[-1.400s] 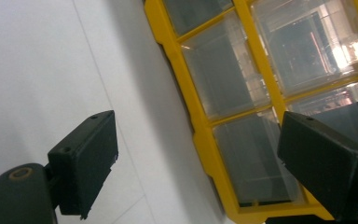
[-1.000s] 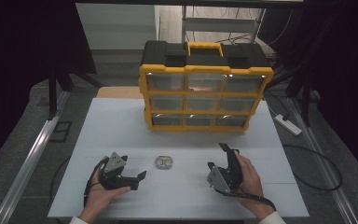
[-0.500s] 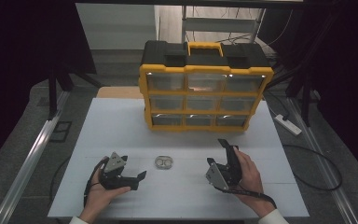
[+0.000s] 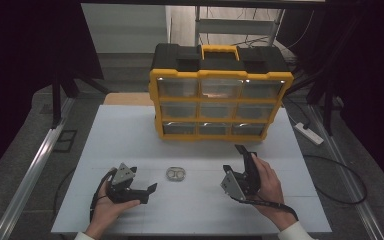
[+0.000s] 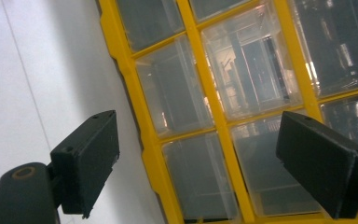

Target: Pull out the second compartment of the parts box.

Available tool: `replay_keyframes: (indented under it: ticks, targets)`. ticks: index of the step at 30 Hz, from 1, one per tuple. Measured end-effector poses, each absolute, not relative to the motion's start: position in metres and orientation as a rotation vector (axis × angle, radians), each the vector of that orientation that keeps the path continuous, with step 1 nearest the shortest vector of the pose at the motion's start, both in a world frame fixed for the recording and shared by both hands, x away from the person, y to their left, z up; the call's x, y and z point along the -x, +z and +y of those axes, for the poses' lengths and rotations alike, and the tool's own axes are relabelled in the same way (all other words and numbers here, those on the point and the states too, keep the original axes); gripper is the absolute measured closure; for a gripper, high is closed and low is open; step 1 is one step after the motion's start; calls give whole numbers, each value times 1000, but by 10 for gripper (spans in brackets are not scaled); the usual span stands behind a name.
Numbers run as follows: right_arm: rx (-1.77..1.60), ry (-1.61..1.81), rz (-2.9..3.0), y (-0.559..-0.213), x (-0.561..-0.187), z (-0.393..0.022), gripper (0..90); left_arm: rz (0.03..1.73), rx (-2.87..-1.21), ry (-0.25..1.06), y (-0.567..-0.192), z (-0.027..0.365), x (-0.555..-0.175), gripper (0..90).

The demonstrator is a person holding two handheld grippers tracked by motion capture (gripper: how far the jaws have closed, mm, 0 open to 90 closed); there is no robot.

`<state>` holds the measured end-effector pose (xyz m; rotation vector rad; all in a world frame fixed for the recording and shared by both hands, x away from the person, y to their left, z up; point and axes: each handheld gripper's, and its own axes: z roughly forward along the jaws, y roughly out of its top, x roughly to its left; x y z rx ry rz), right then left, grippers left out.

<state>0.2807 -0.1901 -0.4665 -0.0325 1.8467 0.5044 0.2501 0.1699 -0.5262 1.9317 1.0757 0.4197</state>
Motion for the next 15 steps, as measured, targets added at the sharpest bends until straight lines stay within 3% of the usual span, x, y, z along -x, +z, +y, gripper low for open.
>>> replay_keyframes:
  ticks: [15]
  targets:
    - [38,516,1817,-452,-284,-186,133,1074,-1933,422,-526,170,-250,55]
